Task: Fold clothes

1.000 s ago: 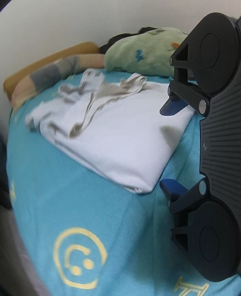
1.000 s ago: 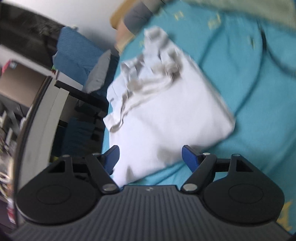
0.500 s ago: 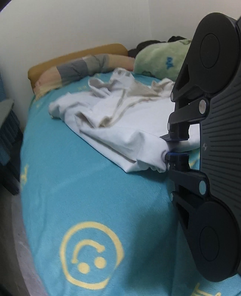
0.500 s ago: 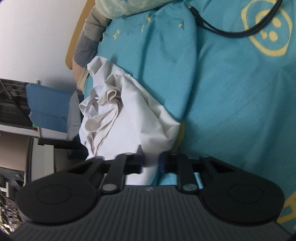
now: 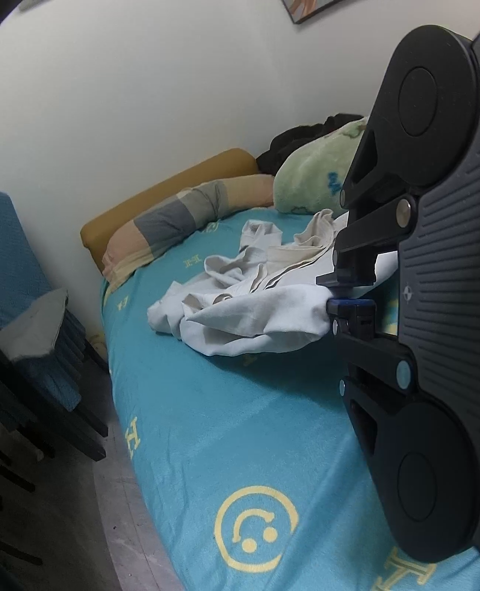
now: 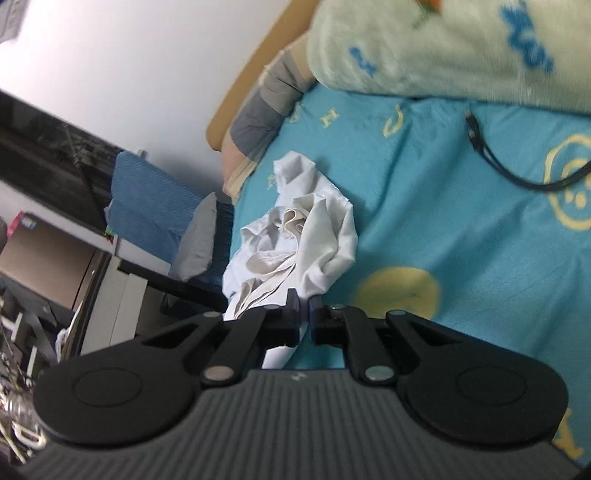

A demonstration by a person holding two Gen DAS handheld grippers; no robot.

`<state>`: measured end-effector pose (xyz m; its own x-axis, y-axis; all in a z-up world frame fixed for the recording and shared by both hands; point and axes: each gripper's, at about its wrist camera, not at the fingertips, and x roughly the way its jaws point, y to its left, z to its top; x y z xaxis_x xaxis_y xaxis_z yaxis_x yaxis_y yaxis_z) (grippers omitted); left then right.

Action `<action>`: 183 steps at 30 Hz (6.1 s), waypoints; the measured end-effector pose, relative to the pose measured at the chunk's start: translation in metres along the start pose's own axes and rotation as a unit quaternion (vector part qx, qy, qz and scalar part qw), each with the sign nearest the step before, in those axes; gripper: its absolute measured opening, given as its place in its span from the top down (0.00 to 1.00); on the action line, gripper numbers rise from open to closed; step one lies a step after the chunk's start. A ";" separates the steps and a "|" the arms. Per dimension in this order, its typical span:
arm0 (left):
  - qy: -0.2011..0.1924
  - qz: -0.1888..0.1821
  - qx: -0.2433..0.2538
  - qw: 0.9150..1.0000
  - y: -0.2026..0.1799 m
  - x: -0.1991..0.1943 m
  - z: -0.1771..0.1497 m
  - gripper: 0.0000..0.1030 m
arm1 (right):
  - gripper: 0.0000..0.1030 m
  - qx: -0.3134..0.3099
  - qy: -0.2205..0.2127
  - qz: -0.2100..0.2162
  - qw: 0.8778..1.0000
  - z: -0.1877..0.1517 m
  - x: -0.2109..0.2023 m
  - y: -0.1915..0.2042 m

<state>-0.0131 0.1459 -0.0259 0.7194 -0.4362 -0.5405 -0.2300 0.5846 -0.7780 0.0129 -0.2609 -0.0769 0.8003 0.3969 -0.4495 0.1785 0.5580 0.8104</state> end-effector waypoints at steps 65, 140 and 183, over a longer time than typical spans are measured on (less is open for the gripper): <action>-0.010 0.083 0.238 0.968 -0.021 0.077 0.020 0.93 | 0.88 -0.182 0.056 -0.070 0.979 0.030 0.073 -0.008; 0.099 -0.035 -0.102 0.989 -0.054 0.054 -0.029 0.80 | 0.86 0.018 -0.100 0.038 0.994 0.027 -0.073 0.010; 0.292 -0.235 0.423 0.825 -0.361 0.136 -0.398 0.27 | 0.85 0.007 -0.343 -0.302 0.889 0.079 -0.458 -0.141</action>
<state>-0.0933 -0.3971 0.0541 0.1037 -0.8615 -0.4970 0.7017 0.4175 -0.5773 -0.3340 -0.5789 0.0440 0.7168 -0.5129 -0.4723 0.6970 0.5082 0.5059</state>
